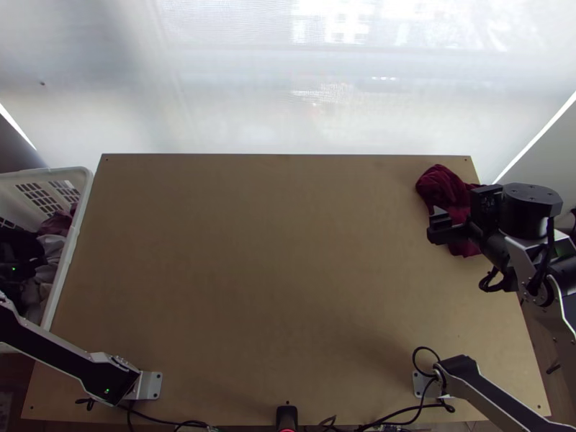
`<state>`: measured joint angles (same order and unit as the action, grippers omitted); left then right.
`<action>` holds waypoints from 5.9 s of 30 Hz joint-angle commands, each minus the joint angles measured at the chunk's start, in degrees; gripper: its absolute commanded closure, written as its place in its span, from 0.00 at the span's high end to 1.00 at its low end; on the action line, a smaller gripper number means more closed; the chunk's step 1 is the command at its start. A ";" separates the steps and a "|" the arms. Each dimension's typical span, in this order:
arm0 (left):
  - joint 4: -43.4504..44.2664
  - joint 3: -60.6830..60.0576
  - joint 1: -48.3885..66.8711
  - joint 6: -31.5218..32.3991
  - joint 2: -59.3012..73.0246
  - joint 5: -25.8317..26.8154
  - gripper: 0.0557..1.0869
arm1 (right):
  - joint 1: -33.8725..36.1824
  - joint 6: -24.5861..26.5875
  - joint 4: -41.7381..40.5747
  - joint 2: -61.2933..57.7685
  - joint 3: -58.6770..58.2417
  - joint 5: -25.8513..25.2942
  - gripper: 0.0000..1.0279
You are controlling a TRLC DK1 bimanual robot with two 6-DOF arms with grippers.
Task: Fold the t-shirt
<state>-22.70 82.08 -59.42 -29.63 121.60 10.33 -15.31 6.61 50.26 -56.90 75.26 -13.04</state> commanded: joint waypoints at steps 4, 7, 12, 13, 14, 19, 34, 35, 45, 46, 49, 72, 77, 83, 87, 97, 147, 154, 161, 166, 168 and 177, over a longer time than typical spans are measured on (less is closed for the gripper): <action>-13.60 3.70 0.00 0.71 -15.43 5.67 0.04 | 0.19 -1.16 0.01 0.13 -0.73 0.73 0.95; -19.14 7.83 0.09 0.89 -19.82 7.69 0.04 | 0.19 -1.51 -0.07 0.04 -0.91 1.00 0.95; -29.60 19.52 -0.44 1.94 -22.81 11.12 0.04 | 0.37 -2.04 -0.25 0.04 -0.65 1.61 0.95; -31.44 21.98 -0.70 2.03 -23.16 11.65 0.04 | 0.37 -2.04 -0.25 0.13 -0.56 1.70 0.95; -33.11 24.53 -0.79 2.21 -23.34 11.73 0.04 | 0.37 -2.04 -0.25 0.13 -0.47 1.70 0.95; -39.53 36.39 -0.96 3.35 -23.34 12.96 0.04 | 0.63 -2.22 -0.25 0.48 -0.38 2.05 0.95; -23.97 52.04 -0.26 21.45 -30.28 18.41 0.04 | 1.69 -3.10 -0.16 3.20 -1.44 4.16 0.95; -22.48 51.33 -0.17 22.95 -31.60 19.12 0.04 | 1.69 -3.10 -0.16 3.20 -1.44 4.16 0.95; -21.77 42.72 8.35 22.16 -42.85 19.47 0.04 | 2.48 -3.10 0.28 4.87 -2.23 4.25 0.95; -23.27 41.75 9.58 21.10 -43.20 19.64 0.04 | 2.48 -3.18 0.36 5.14 -2.67 4.25 0.95; -26.34 35.51 12.31 17.59 -45.75 19.91 0.04 | 2.48 -3.10 0.45 5.84 -3.81 4.42 0.95; -13.07 -21.88 72.34 19.87 -71.33 4.17 0.04 | 2.65 -2.74 1.07 8.56 -11.37 4.69 0.95; -0.77 -25.48 87.46 24.09 -66.23 -0.84 0.04 | 2.65 -2.74 1.16 9.09 -13.57 5.22 0.95; 11.80 -23.37 98.44 26.99 -55.77 -3.47 0.04 | 2.65 -2.66 1.60 9.27 -15.24 5.74 0.95; 16.11 -20.30 106.18 28.57 -49.35 -3.56 0.04 | 2.83 -2.66 1.60 9.62 -16.47 6.01 0.95; 23.31 -10.45 117.60 31.82 -34.06 -5.49 0.06 | 5.82 -2.22 1.60 12.43 -20.42 6.09 0.95; -18.43 -34.01 77.96 19.52 -60.08 5.84 0.89 | 3.45 -5.82 0.98 8.39 -22.79 19.01 0.85; -18.61 -30.32 79.90 24.18 -56.21 8.83 0.90 | -0.07 -4.41 2.83 6.46 -23.85 21.48 0.85; -20.72 -28.56 82.88 27.52 -53.49 13.75 0.90 | -2.00 -3.62 2.74 6.37 -25.25 21.83 0.85; -22.21 -29.61 84.64 28.05 -54.28 15.34 0.90 | -2.09 -3.10 2.65 6.54 -26.13 21.83 0.85; -22.39 -31.11 85.17 27.96 -55.07 15.78 0.90 | -2.09 -3.10 2.39 6.54 -26.40 21.83 0.85; -20.46 -35.50 86.66 24.71 -55.86 12.52 0.90 | -2.09 -3.01 2.30 7.07 -26.13 21.74 0.85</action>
<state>-44.42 49.15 26.39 -3.03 66.08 24.84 -17.26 3.44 52.62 -50.24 49.12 8.82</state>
